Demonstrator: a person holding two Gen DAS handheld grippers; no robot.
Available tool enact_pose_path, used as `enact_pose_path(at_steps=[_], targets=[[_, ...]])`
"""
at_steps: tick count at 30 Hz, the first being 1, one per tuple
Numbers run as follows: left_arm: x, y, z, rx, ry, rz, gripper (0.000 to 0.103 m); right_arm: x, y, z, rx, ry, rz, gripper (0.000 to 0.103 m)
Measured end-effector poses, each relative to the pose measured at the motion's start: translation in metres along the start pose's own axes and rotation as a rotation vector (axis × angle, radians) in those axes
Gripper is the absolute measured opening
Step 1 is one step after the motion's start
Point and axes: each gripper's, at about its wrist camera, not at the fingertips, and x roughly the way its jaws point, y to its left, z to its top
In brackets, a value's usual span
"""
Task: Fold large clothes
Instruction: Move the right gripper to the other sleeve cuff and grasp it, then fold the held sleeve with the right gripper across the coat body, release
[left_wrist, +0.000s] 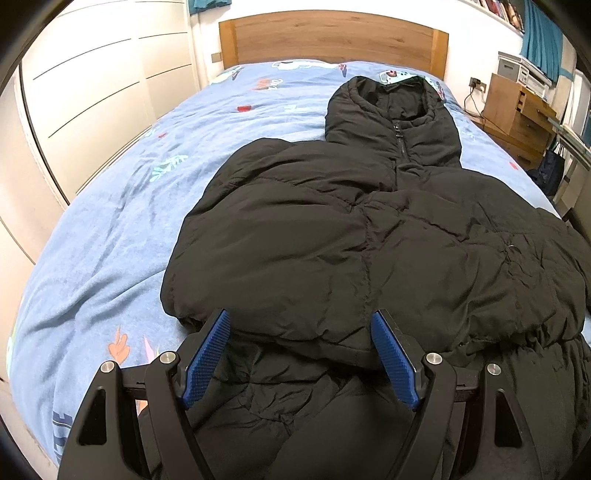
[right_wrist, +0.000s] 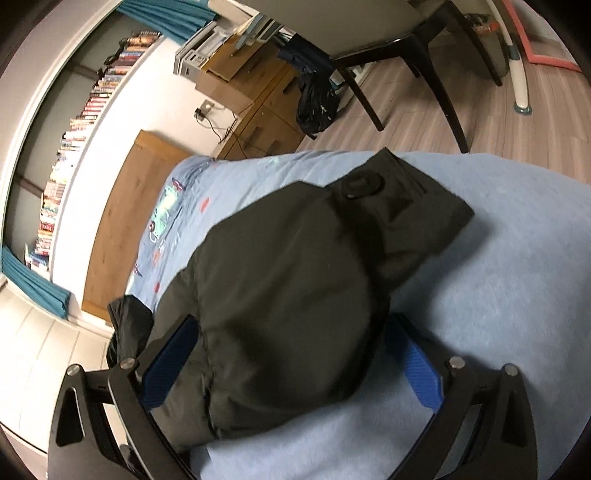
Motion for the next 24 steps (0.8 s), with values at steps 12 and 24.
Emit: enact_pose_path(at_steps=[12,24], targets=[[0.000,0.000,0.000,-0.006,0.001,0.002,0.078,0.007,-0.007,0.007,0.030,0.001,-0.011,0.056],[-0.006,0.007,-0.004,-0.022,-0.003,-0.017,0.078,-0.015,0.015,0.020,-0.069,-0.040,-0.002,0.011]])
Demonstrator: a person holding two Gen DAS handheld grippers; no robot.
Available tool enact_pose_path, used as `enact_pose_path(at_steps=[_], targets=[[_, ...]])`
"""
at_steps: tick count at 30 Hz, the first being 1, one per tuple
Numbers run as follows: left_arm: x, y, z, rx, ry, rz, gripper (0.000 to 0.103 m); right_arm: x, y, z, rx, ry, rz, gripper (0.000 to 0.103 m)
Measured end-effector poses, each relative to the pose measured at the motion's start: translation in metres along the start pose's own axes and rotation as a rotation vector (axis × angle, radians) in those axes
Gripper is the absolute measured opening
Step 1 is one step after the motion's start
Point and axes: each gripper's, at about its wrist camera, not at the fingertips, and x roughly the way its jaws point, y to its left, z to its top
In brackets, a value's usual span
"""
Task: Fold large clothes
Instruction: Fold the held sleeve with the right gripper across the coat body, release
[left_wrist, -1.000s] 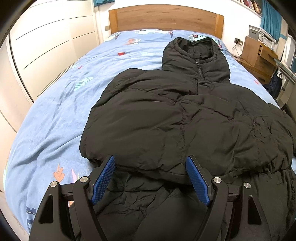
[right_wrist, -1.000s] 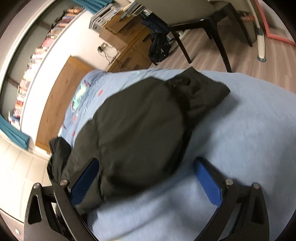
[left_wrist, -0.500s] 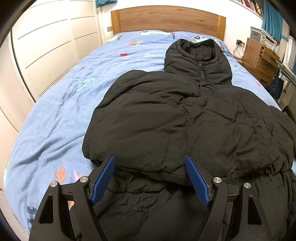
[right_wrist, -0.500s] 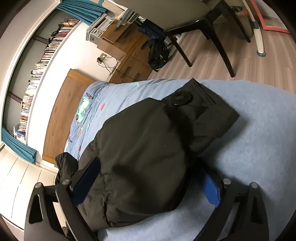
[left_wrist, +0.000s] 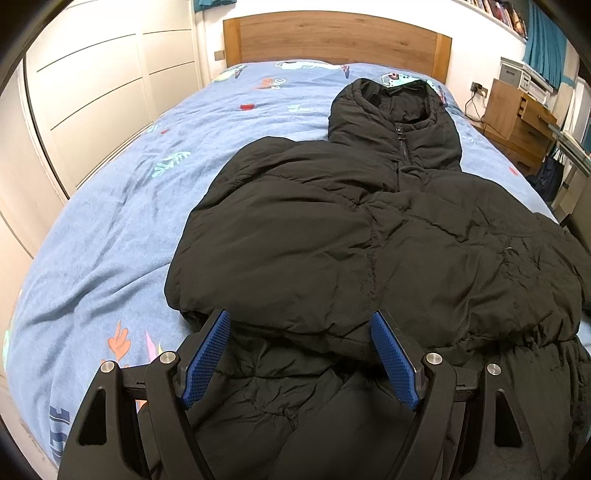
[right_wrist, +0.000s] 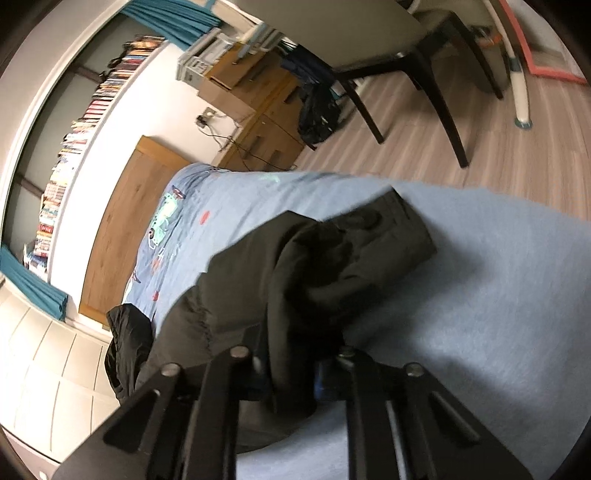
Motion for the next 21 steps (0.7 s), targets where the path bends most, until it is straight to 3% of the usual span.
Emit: enact_pose_path(at_steps=[11,21], targets=[[-0.035,0.019,-0.002,-0.030,-0.032,-0.037,0.078,-0.062,0.111,0.000,-0.232,-0.043,0.176,0.007],[-0.093,0.068,-0.015,-0.064,-0.097,-0.062,0.078,-0.101,0.244,-0.071,-0.472,0.020,0.294,0.006]])
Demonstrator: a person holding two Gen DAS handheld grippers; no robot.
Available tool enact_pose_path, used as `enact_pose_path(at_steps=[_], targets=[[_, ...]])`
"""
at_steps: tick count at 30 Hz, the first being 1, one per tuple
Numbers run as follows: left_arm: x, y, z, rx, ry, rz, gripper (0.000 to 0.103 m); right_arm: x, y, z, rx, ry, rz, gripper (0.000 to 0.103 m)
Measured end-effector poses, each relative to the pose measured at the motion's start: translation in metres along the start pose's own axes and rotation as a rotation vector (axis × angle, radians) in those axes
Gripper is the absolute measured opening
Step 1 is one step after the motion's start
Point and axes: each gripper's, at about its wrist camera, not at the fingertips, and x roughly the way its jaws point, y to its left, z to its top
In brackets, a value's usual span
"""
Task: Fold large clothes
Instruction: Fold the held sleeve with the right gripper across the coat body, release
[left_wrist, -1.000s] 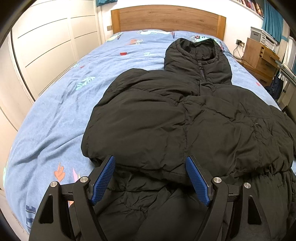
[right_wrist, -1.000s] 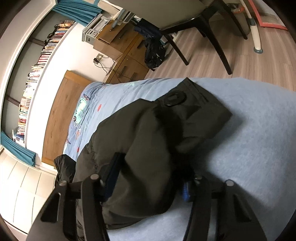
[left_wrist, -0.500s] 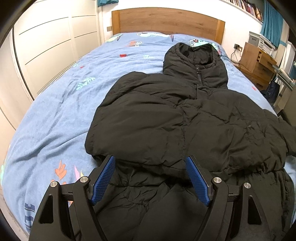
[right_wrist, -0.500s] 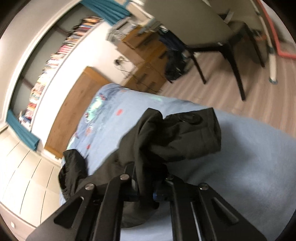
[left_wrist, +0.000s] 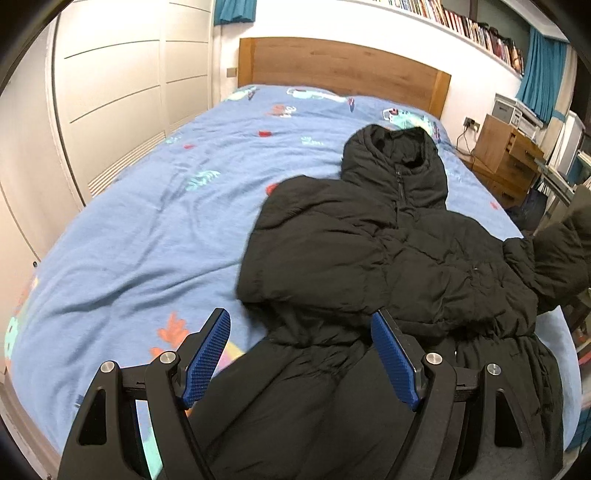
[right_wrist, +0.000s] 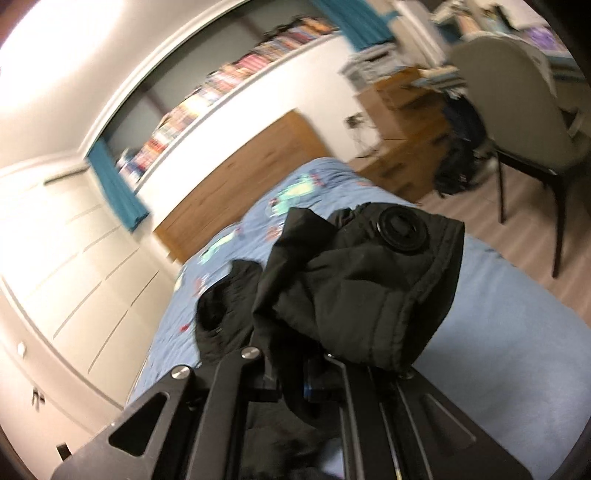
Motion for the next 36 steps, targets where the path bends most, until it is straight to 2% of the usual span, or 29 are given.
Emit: enact_pose_path(at_steps=[5,10,16,23,27,28,29,30,36], targets=[[-0.022,0.028,-0.003,-0.024,-0.023,-0.001,0.078,0.017,0.082,-0.032,-0.144,0.086,0.041,0.006],[-0.037,0.060,-0.012,-0.059,-0.029,0.011,0.078,0.045,0.140,-0.082,-0.246,0.190,0.044,0.007],[-0.049,0.093,-0.021,-0.097,-0.024,0.033,0.078,0.076,0.184,-0.155,-0.341,0.323,0.003,0.007],[-0.086,0.112,-0.028,-0.100,-0.059,0.061,0.078,0.102,0.197,-0.215,-0.393,0.438,-0.085,0.011],[-0.111,0.121,-0.034,-0.103,-0.074,0.080,0.078,0.106,0.194,-0.232,-0.413,0.473,-0.132,0.017],[-0.115,0.123,-0.035,-0.105,-0.075,0.082,0.078,0.105,0.193,-0.234,-0.404,0.482,-0.127,0.027],[-0.120,0.124,-0.037,-0.108,-0.078,0.083,0.078,0.104,0.193,-0.233,-0.396,0.486,-0.123,0.041],[-0.128,0.126,-0.039,-0.109,-0.084,0.087,0.078,0.099,0.195,-0.234,-0.392,0.483,-0.117,0.046],[-0.158,0.120,-0.044,-0.098,-0.112,0.096,0.078,0.051,0.216,-0.218,-0.401,0.429,-0.032,0.048]])
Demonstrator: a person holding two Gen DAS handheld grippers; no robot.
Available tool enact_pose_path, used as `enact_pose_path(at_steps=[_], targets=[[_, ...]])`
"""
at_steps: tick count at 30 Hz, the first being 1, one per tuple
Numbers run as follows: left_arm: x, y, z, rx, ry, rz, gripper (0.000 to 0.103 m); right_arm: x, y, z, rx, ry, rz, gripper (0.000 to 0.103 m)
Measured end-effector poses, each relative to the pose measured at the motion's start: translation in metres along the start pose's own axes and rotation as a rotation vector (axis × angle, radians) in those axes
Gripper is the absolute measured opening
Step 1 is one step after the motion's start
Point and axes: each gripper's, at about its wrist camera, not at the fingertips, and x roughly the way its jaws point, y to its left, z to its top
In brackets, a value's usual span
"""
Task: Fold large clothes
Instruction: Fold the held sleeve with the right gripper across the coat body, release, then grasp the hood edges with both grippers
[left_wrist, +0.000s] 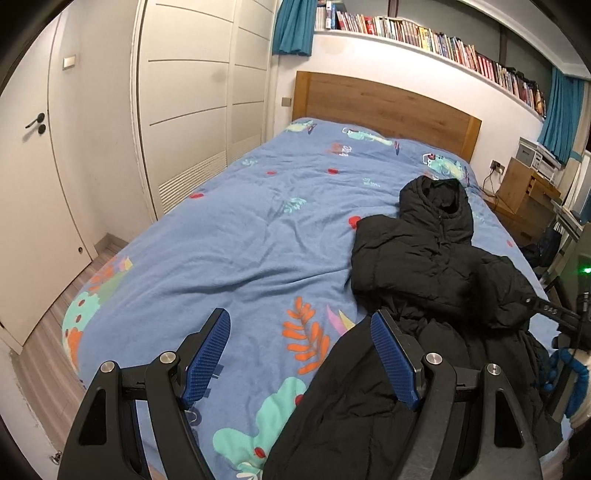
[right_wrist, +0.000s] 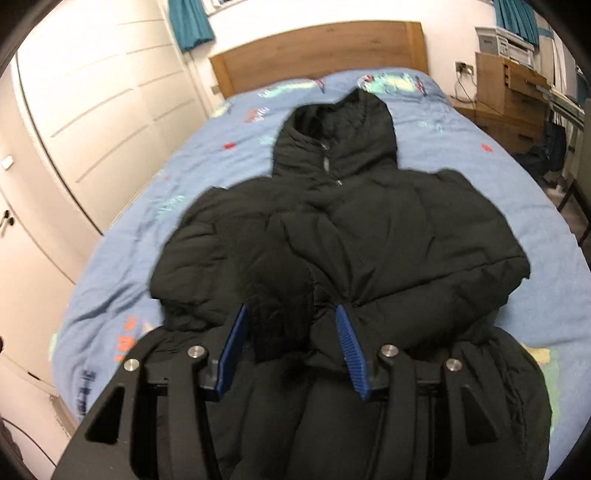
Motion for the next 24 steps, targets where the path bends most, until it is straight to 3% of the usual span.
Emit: enact_pose_path(at_steps=[4,11,17,24], targets=[[-0.011,-0.016,-0.002,0.018,-0.004,-0.019,0.078,-0.046,-0.005,-0.003,-0.012,-0.052,0.014,0.048],[-0.008,-0.071,0.005,0.097,0.007,-0.068,0.078,-0.104,-0.041,-0.006,-0.012,-0.107,-0.040,0.048],[0.031,-0.116,0.030,0.158,0.022,-0.089,0.079,-0.098,-0.072,0.013,-0.024,-0.116,-0.059,0.048],[0.119,-0.161,0.100,0.193,0.008,-0.131,0.086,-0.057,-0.106,0.069,-0.015,-0.129,-0.047,0.049]])
